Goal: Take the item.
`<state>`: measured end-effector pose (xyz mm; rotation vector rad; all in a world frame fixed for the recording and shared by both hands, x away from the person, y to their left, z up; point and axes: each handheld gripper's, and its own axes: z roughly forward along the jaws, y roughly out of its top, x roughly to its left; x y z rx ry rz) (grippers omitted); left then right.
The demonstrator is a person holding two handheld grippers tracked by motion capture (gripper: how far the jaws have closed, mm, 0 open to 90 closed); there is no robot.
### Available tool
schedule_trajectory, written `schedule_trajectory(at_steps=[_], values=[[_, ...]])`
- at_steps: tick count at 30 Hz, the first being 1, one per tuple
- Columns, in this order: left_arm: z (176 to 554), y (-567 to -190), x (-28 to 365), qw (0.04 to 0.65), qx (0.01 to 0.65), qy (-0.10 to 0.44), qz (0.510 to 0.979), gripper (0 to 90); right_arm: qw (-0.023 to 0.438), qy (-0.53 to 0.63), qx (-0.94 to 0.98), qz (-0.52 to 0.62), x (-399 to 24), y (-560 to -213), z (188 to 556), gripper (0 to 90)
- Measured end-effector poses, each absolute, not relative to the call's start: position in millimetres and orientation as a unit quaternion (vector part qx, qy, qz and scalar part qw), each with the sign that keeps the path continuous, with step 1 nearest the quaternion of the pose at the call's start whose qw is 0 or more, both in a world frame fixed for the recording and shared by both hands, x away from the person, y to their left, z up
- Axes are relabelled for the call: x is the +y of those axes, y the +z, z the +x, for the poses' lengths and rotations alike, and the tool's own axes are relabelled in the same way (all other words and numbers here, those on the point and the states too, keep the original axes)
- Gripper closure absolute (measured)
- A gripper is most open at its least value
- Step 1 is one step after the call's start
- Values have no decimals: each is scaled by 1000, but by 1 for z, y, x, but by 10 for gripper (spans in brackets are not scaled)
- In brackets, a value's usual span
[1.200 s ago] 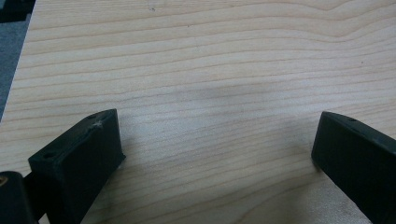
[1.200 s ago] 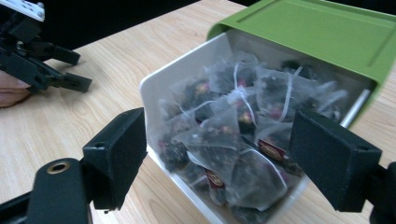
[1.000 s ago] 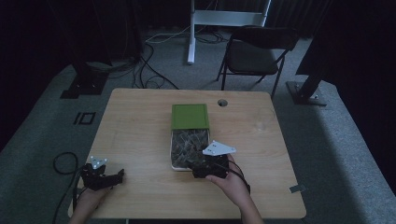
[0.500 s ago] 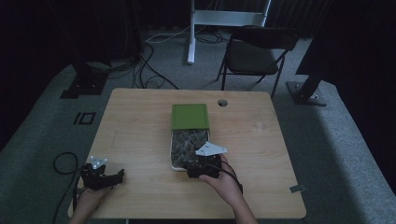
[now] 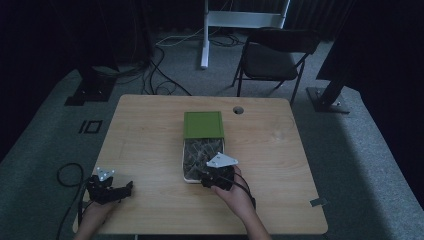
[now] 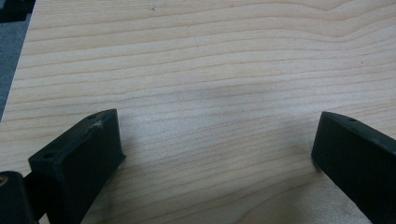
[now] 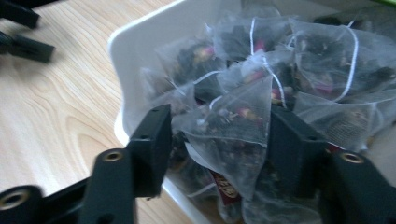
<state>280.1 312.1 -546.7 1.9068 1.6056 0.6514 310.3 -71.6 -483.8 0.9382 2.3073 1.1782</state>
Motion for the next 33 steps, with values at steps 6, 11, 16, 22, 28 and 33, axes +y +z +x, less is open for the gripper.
schedule_trajectory(at_steps=[6, 11, 16, 22, 28, 33], values=[[280, -547, 312, 279, 599, 243, 711, 23, 206, 420, 814, 345, -74, -484, 311, 580], [280, -547, 312, 279, 598, 243, 711, 23, 200, 421, 814, 347, -78, -482, 314, 716], [280, -547, 312, 279, 598, 243, 711, 23, 195, 425, 817, 336, -78, -478, 310, 790], [280, -547, 312, 279, 599, 243, 711, 23, 196, 439, 812, 331, -78, -471, 305, 803], [280, -547, 312, 279, 598, 243, 711, 23, 194, 445, 813, 322, -79, -464, 302, 807], [280, -547, 312, 279, 599, 243, 710, 23, 189, 456, 809, 320, -80, -457, 301, 808]])
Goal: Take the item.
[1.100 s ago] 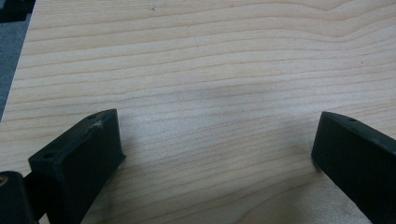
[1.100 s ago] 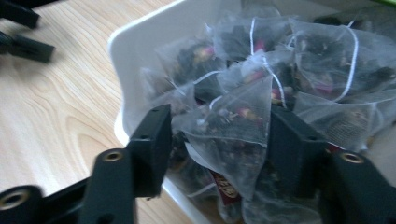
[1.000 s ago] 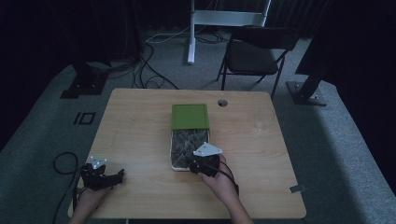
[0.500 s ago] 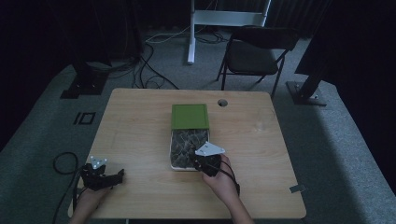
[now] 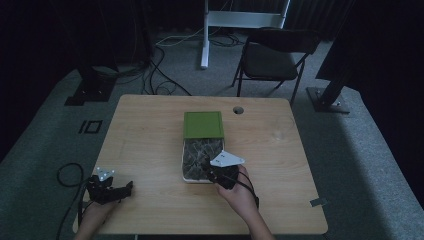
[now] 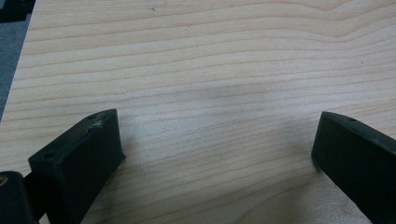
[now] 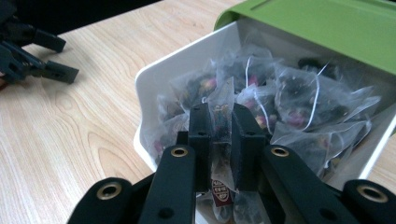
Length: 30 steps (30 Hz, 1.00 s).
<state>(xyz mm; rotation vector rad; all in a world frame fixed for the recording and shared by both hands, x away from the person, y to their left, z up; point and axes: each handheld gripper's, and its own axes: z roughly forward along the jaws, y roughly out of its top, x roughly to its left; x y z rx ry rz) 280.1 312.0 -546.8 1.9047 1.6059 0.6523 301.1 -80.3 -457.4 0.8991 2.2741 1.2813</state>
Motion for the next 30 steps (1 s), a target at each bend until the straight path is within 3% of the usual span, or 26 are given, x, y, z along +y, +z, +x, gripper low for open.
schedule_trajectory(at_steps=[13, 30], values=[[280, -547, 312, 279, 599, 243, 710, 23, 172, 485, 795, 320, -87, -445, 301, 809], [280, -547, 312, 280, 599, 243, 710, 23, 194, 507, 771, 334, -107, -428, 306, 810]])
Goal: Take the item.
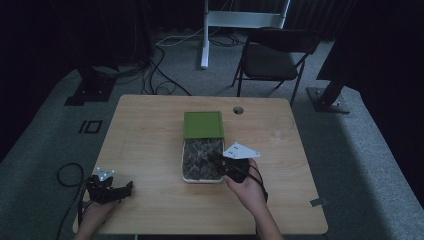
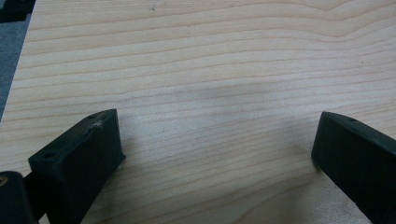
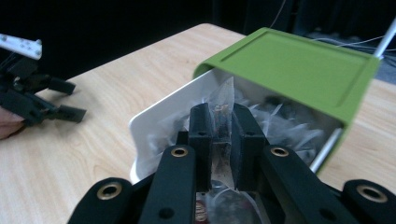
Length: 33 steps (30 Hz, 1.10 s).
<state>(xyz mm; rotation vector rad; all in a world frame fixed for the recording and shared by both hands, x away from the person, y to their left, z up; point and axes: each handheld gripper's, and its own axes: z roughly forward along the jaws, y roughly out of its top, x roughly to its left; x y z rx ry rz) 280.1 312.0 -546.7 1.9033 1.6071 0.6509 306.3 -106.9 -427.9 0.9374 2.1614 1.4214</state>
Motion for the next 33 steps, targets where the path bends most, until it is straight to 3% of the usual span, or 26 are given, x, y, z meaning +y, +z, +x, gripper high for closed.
schedule_trajectory(at_steps=[20, 33], values=[[280, -547, 312, 280, 599, 243, 710, 23, 232, 504, 740, 381, -155, -418, 323, 810], [280, -547, 312, 281, 600, 243, 708, 23, 281, 495, 708, 418, -201, -419, 348, 809]])
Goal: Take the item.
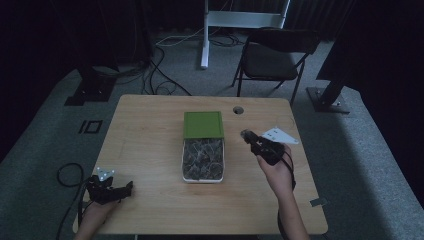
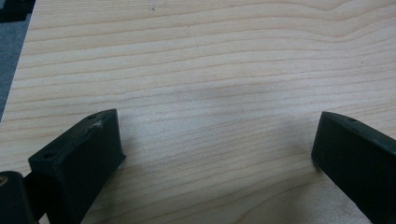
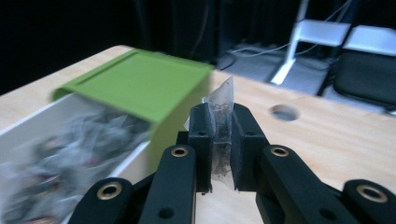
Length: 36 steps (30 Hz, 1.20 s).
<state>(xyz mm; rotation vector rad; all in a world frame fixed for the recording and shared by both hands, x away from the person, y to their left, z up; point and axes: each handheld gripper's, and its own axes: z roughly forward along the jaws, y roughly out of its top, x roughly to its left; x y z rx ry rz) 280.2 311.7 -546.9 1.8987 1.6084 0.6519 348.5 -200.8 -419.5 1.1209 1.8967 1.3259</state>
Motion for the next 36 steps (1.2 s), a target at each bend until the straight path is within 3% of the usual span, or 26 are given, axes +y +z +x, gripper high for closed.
schedule_trajectory(at_steps=[13, 36], values=[[280, -547, 312, 279, 599, 243, 710, 23, 313, 482, 659, 486, -263, -412, 380, 810], [280, -547, 312, 279, 599, 243, 710, 23, 328, 433, 620, 566, -309, -414, 438, 809]])
